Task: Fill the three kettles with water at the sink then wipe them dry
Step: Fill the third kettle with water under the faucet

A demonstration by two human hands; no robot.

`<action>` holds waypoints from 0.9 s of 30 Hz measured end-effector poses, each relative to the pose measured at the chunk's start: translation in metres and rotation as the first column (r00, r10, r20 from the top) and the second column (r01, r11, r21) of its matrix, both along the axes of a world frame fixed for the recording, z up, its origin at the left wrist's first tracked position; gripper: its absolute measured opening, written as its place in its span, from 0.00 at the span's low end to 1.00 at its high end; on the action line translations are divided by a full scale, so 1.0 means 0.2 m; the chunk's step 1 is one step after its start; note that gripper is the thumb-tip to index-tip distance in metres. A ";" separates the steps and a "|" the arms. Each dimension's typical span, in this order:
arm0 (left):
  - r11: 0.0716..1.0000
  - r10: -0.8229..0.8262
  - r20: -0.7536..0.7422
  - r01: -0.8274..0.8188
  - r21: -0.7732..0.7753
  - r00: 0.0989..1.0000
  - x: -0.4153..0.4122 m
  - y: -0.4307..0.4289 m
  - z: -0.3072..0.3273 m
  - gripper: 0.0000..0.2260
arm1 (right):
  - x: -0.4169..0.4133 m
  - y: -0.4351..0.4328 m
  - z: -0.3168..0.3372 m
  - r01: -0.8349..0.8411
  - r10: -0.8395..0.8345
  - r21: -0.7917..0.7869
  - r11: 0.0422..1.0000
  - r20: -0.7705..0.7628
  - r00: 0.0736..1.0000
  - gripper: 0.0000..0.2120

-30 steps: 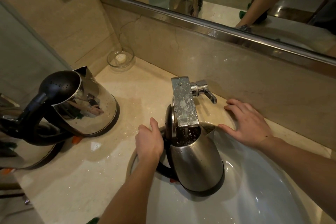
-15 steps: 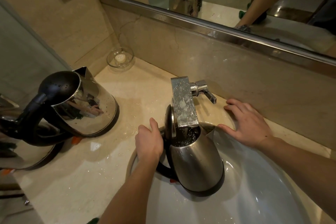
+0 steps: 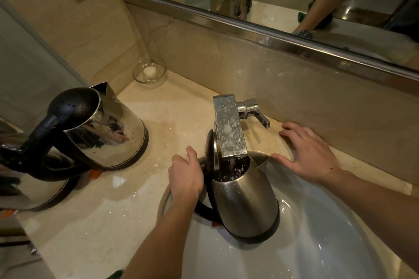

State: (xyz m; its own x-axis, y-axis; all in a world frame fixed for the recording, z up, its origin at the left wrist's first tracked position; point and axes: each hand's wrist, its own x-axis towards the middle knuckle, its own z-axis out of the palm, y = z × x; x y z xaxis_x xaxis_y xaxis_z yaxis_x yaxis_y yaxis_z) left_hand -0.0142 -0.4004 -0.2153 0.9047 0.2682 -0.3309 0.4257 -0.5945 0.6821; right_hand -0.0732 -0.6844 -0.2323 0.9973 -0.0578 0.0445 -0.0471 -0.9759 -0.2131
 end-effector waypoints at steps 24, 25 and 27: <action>1.000 -0.001 0.010 0.001 0.004 1.000 0.00 0.00 0.00 0.23 | 0.00 0.00 0.00 0.001 -0.001 0.006 1.000 0.006 1.000 0.37; 1.000 -0.001 0.010 0.001 0.005 1.000 0.00 0.00 0.00 0.23 | 0.00 0.00 0.00 0.001 -0.001 0.005 1.000 0.002 1.000 0.37; 1.000 0.003 0.011 -0.003 0.002 1.000 0.00 0.00 0.00 0.24 | 0.00 0.00 0.00 0.002 -0.002 0.006 1.000 0.004 1.000 0.37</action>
